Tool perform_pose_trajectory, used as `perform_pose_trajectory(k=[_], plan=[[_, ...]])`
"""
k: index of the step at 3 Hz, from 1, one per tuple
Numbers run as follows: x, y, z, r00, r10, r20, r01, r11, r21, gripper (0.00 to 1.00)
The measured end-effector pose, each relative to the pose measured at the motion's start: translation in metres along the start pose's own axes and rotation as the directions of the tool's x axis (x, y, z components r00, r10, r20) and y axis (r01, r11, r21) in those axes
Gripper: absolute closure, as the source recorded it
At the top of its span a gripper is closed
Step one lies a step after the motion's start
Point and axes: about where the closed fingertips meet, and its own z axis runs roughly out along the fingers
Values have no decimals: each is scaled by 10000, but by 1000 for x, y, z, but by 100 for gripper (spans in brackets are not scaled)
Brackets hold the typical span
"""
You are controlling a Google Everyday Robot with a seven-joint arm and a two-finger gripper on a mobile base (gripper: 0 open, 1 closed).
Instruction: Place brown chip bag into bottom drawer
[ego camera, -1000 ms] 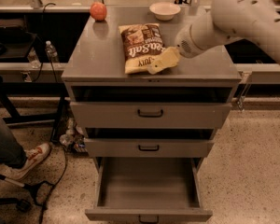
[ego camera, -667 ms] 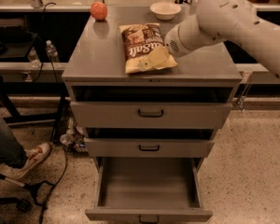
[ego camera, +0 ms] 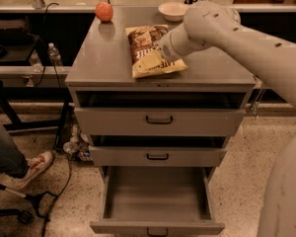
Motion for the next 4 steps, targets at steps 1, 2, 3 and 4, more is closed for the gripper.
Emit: perform_pose_trajectory(k=[1,2,3,4], plan=[[-2,1,14,9997,219,-76,-219,9998,35,18],[-5,1,5,9994,324,134,-325,9994,130,41],[-4,-2,-28,9983,326,474,-341,9989,315,65],[25,-13,-87,9978,497,434,-527,9961,710,95]])
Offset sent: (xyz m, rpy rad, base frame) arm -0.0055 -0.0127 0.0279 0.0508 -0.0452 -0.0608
